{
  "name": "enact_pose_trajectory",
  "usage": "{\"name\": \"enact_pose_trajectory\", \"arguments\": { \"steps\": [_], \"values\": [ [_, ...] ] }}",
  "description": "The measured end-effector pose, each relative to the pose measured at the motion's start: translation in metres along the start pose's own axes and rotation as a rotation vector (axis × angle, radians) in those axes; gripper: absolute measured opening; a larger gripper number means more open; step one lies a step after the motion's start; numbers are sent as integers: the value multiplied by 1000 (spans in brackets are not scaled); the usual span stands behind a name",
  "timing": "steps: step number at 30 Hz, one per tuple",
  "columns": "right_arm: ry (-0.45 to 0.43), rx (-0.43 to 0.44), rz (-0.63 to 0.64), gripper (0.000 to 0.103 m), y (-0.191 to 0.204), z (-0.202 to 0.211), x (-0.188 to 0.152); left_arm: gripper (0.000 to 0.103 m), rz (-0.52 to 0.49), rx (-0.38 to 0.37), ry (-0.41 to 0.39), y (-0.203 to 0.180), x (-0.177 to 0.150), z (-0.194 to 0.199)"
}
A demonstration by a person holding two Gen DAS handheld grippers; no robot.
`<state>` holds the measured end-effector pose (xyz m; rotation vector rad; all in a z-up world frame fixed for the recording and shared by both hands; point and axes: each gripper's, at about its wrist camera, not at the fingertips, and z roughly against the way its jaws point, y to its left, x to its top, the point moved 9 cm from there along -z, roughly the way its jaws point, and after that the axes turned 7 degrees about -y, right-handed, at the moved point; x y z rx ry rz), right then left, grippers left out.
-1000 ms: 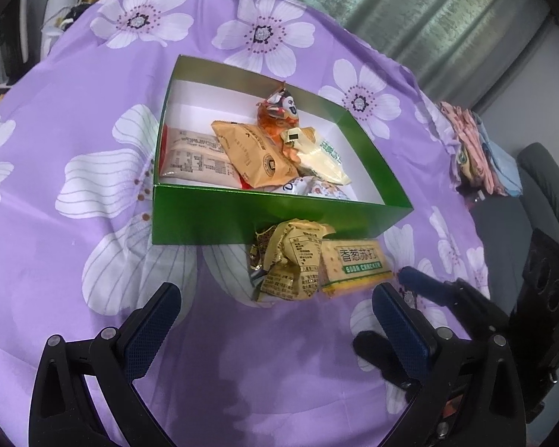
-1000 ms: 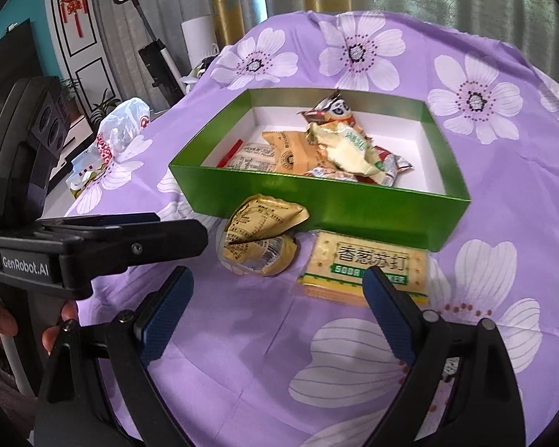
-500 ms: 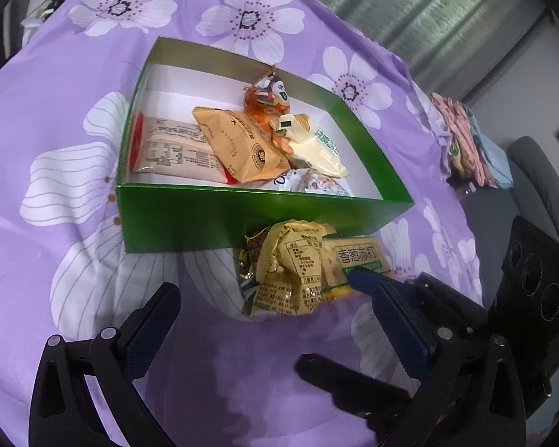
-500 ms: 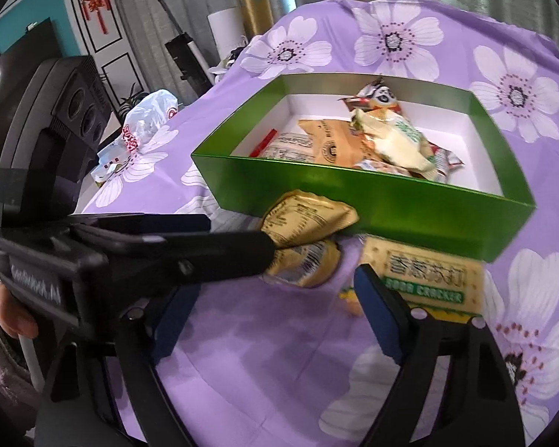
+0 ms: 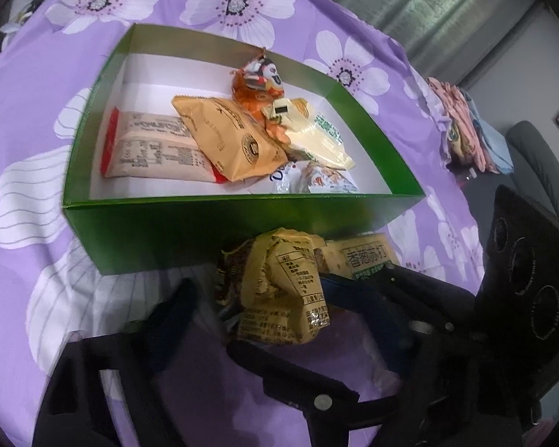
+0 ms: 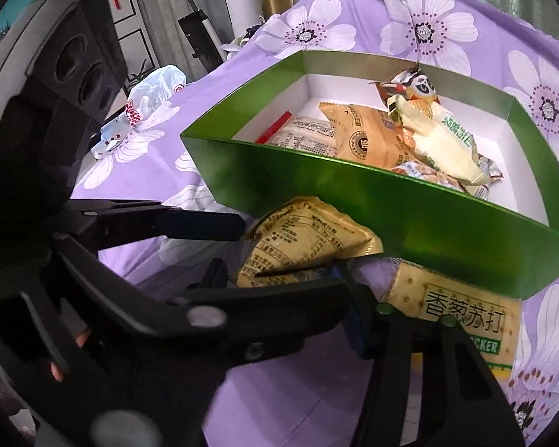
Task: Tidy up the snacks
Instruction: 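Grasp the gold-wrapped snack bag with the right gripper, then carry the gold bag into the green box and open the right gripper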
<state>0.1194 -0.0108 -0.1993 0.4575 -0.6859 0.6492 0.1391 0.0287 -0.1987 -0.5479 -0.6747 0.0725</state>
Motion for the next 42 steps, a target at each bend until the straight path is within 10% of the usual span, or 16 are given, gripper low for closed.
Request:
{"name": "enact_pose_trajectory", "arguments": {
  "steps": [10,42],
  "values": [
    [-12,13,-27,46,0,-3,-1,60,30,-26,-12,1,1,4],
    [-218,-47,36,45,31,120,17,59,-154,-46,-158,-107,0,92]
  ]
}}
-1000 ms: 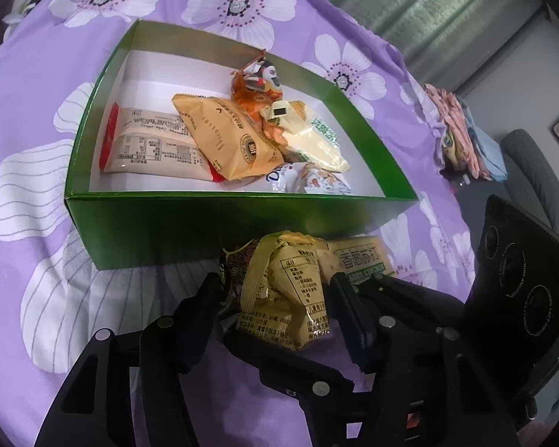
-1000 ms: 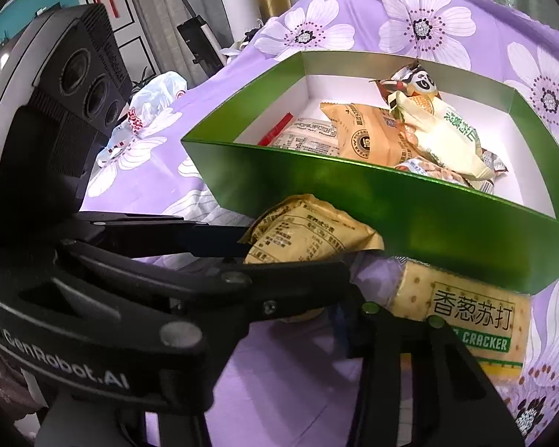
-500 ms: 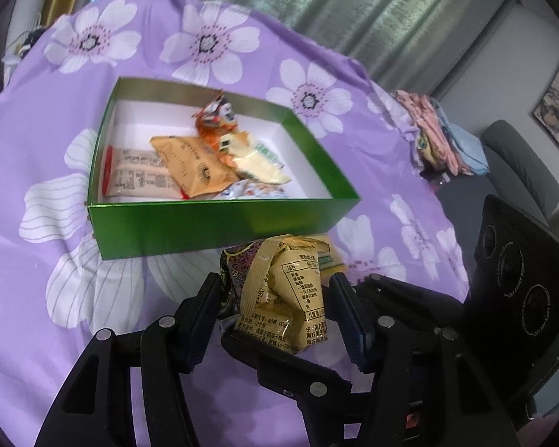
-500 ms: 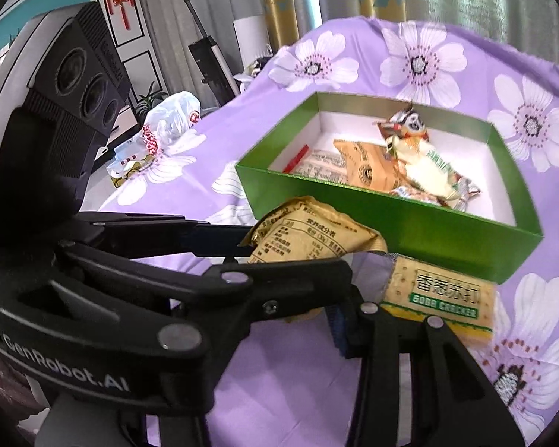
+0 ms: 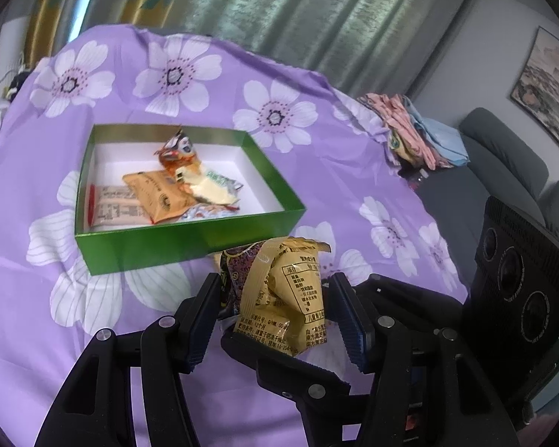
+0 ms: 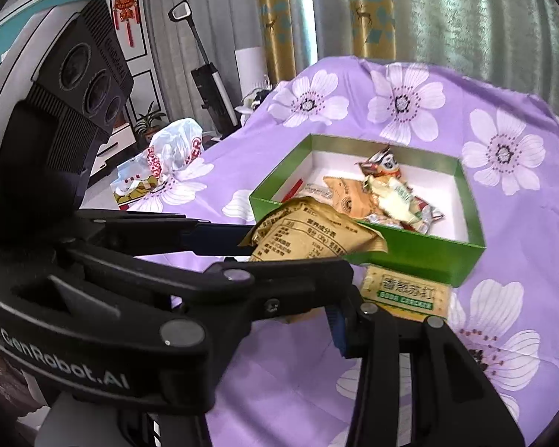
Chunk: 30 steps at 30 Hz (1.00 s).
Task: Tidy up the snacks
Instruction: 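Carry the gold bag into the green box and open the right gripper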
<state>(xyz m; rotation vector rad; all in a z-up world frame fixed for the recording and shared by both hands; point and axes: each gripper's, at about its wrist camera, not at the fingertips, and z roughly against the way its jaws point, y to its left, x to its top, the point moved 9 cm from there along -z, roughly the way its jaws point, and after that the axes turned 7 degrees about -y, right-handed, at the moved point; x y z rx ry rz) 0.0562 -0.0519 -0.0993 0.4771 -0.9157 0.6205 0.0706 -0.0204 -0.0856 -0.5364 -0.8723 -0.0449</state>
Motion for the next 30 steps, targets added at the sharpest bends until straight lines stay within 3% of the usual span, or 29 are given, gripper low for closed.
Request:
{"name": "enact_pose_trajectory", "arguments": {
  "steps": [14,30],
  "values": [
    [-82,-19,-10,45,-11,28,14,59,-90,0,-27,-33,14,5],
    [-115,-22,-28,45,-29,23,27,59,-124,0,-27,-37,33,-11]
  ]
}}
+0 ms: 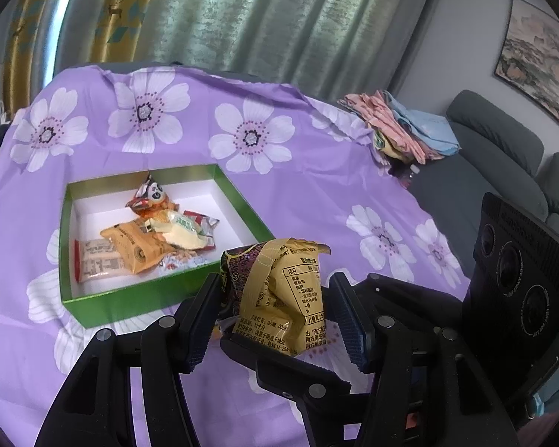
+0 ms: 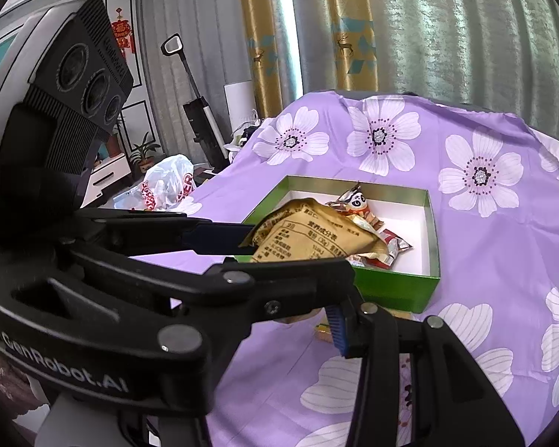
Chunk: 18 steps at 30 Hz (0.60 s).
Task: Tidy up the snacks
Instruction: 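Carry the gold bag into the green box and open the right gripper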
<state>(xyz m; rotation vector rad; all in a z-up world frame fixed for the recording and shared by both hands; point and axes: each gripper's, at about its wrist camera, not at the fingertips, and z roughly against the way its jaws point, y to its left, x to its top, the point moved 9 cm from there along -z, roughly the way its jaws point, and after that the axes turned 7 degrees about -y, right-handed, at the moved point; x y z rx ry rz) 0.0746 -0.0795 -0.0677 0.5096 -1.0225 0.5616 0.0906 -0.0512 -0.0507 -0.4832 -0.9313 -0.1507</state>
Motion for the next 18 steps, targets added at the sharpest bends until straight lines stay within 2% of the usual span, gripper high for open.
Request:
{"name": "enact_pose_trajectory", "arguments": {
  "steps": [18],
  "values": [
    [0,0,-16,45,-22,-24,11,59,-9,9,4,22,26,-36]
  ]
}}
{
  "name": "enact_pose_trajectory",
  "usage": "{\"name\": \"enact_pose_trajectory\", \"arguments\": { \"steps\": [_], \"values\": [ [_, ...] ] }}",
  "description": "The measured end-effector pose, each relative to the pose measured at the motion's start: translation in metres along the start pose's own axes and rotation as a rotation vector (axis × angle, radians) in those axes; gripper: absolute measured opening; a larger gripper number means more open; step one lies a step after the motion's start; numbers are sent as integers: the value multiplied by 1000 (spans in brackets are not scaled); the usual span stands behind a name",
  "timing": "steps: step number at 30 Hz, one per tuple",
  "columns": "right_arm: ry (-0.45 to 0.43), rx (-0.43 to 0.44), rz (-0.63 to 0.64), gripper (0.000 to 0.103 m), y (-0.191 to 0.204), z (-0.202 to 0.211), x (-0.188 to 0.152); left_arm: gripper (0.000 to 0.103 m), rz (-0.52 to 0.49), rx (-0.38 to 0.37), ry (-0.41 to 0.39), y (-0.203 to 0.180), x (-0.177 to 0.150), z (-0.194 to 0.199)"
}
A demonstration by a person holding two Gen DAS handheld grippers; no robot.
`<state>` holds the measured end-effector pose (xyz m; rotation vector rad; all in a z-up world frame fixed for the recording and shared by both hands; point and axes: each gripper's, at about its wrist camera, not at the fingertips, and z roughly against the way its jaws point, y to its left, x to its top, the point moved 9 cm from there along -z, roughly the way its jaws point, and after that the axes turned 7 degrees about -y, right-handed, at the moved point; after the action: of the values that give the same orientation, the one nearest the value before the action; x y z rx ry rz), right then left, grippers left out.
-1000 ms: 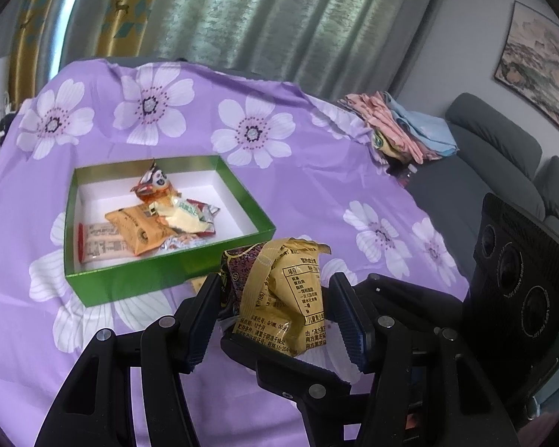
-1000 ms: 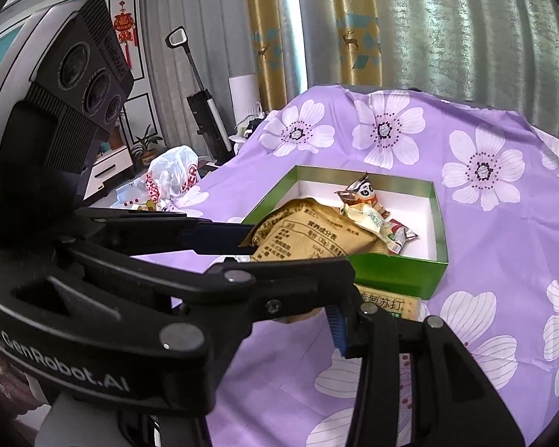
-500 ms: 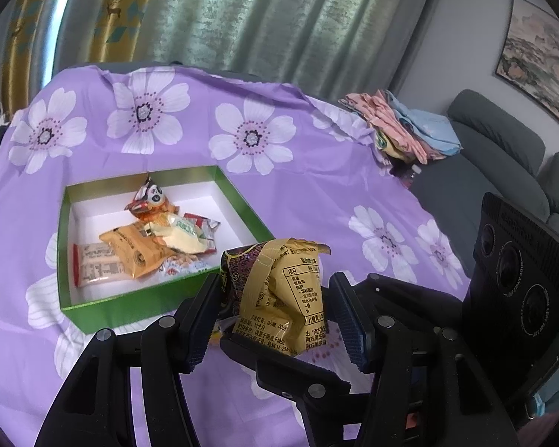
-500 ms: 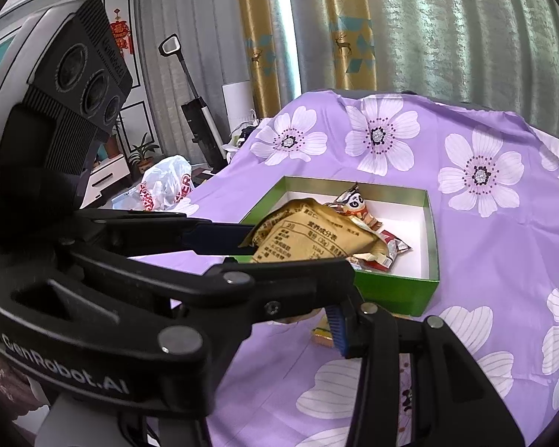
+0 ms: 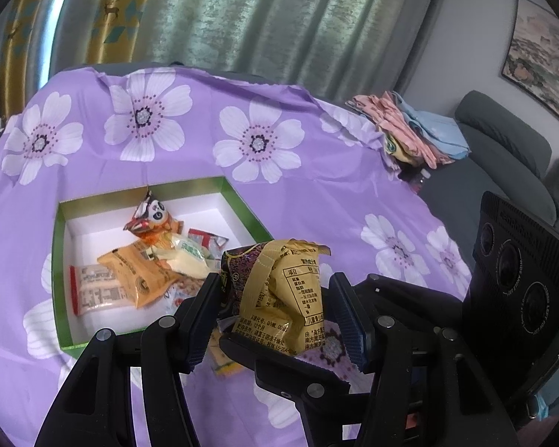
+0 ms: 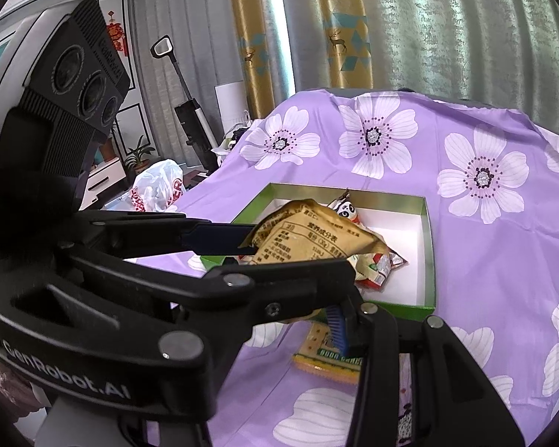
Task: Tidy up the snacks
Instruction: 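Carry the gold bag into the green box and open the right gripper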
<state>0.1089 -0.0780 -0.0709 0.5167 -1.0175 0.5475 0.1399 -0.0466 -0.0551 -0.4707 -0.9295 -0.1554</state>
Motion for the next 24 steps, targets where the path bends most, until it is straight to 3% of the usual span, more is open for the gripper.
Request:
{"name": "enact_pose_trajectory", "arguments": {
  "steps": [24],
  "values": [
    [20,-9,-6,45,-32,-50,15,59,22,-5,10,35,20,-44]
  ]
}}
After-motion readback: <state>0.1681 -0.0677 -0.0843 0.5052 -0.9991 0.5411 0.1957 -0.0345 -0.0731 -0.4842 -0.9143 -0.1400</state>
